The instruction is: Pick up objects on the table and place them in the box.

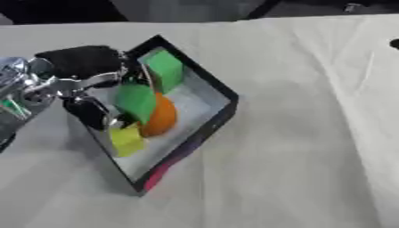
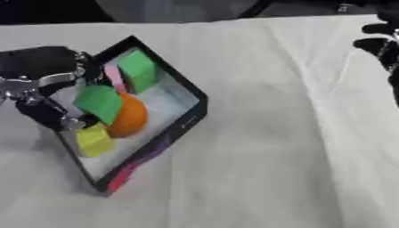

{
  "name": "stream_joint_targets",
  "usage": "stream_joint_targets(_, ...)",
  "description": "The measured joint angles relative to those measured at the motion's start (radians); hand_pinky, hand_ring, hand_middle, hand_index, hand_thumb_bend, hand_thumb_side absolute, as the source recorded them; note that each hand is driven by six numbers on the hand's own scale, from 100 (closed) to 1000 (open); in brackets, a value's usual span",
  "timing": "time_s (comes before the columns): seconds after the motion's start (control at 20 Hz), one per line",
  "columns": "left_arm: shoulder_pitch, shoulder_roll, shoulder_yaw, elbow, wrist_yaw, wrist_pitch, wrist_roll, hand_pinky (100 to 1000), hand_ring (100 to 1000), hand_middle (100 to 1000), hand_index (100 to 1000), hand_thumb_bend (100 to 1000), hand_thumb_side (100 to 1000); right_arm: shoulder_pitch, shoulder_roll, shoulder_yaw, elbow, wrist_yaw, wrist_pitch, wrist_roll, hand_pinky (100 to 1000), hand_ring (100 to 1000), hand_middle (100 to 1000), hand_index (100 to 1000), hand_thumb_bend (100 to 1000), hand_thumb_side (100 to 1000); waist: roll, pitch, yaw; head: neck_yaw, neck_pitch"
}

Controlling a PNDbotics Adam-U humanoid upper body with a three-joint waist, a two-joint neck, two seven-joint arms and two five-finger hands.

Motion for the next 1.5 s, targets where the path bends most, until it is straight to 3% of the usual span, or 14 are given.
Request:
stream_joint_targets(0.15, 0.002, -0.011, 0.011, 0.047, -0.007, -0.014, 0.016, 747, 683, 582, 655, 283, 100, 0.000, 0.000, 0.000, 0.000, 0.000, 0.000, 0.000, 903, 680, 684, 833, 100, 600, 0.000, 0.000, 0.000, 0.000, 0.000)
stream_joint_targets(0.2, 0.002, -0.013, 0.012, 0.055, -0.006, -0.019, 0.017, 807, 771, 718, 788, 375, 179, 0.000, 0.000, 0.000, 0.000, 0.000, 0.000, 0.000, 903, 680, 684, 833, 100, 600, 0.000, 0.000, 0.000, 0.000, 0.000)
stream_joint_targets(0.25, 0.002, -0.013, 0.013, 0.060, -0.005, -0.025, 0.014, 836, 810, 765, 827, 439, 251, 0.000, 0.000, 0.000, 0.000, -0.001, 0.000, 0.000, 903, 680, 684, 833, 100, 600, 0.000, 0.000, 0.000, 0.000, 0.000)
stream_joint_targets(0.35, 0.002, -0.013, 0.015, 0.061, 0.003, -0.038, 0.003, 876, 856, 810, 882, 630, 482, 0.000, 0.000, 0.000, 0.000, -0.001, 0.000, 0.000, 904, 680, 684, 833, 100, 601, 0.000, 0.000, 0.000, 0.000, 0.000)
stream_joint_targets(0.45, 0.003, -0.013, 0.022, 0.052, 0.010, -0.050, -0.002, 890, 872, 819, 902, 732, 580, 0.000, 0.000, 0.000, 0.000, -0.001, 0.000, 0.001, 904, 680, 683, 833, 100, 600, 0.000, 0.000, 0.000, 0.000, 0.000)
stream_joint_targets(0.55, 0.003, -0.013, 0.041, 0.030, 0.012, -0.053, 0.005, 864, 860, 808, 901, 712, 616, 0.000, 0.000, 0.000, 0.000, -0.001, 0.000, 0.001, 904, 680, 683, 833, 100, 600, 0.000, 0.000, 0.000, 0.000, -0.001)
stream_joint_targets(0.65, 0.003, -0.013, 0.072, -0.005, 0.019, -0.045, 0.020, 844, 838, 784, 882, 594, 585, 0.001, 0.001, 0.000, 0.000, -0.001, 0.000, 0.001, 904, 681, 683, 833, 100, 597, 0.000, 0.000, 0.001, -0.001, -0.003)
stream_joint_targets(0.75, 0.002, -0.012, 0.117, -0.053, 0.043, -0.017, 0.047, 808, 781, 729, 855, 353, 489, 0.005, 0.001, 0.000, 0.000, -0.001, -0.001, 0.002, 904, 681, 683, 833, 100, 594, 0.000, 0.000, 0.004, -0.002, -0.003)
stream_joint_targets(0.8, 0.000, -0.012, 0.147, -0.082, 0.064, 0.007, 0.069, 807, 768, 714, 848, 281, 469, 0.007, 0.001, 0.000, 0.000, -0.001, -0.002, 0.002, 904, 681, 683, 833, 100, 593, 0.000, 0.000, 0.007, -0.003, -0.003)
stream_joint_targets(0.85, -0.004, -0.012, 0.178, -0.111, 0.093, 0.036, 0.097, 822, 752, 698, 833, 119, 443, 0.008, 0.001, 0.000, 0.000, -0.001, -0.002, 0.002, 904, 681, 683, 833, 100, 590, 0.000, 0.000, 0.011, -0.006, -0.003)
stream_joint_targets(1.0, -0.016, -0.013, 0.301, -0.235, 0.289, 0.148, 0.261, 831, 748, 705, 822, 100, 444, 0.009, 0.001, -0.001, 0.000, -0.001, -0.006, -0.002, 904, 681, 683, 833, 100, 587, 0.000, 0.000, 0.022, -0.015, 0.002)
stream_joint_targets(1.15, 0.000, -0.017, 0.404, -0.341, 0.535, 0.211, 0.476, 819, 738, 714, 796, 100, 458, 0.009, 0.000, -0.006, -0.003, -0.001, -0.008, -0.004, 903, 682, 683, 834, 100, 580, -0.001, 0.000, 0.029, -0.028, 0.009)
stream_joint_targets(1.35, 0.102, -0.041, 0.492, -0.389, 0.775, 0.196, 0.680, 826, 737, 721, 793, 100, 557, 0.009, 0.000, -0.007, -0.021, -0.001, -0.013, -0.009, 903, 682, 683, 834, 100, 572, -0.006, 0.000, 0.037, -0.044, 0.016)
stream_joint_targets(1.5, 0.208, -0.076, 0.562, -0.394, 0.882, 0.159, 0.770, 831, 738, 723, 794, 100, 624, 0.009, 0.000, -0.007, -0.037, -0.001, -0.018, -0.014, 903, 682, 684, 834, 100, 572, -0.019, 0.000, 0.044, -0.057, 0.019)
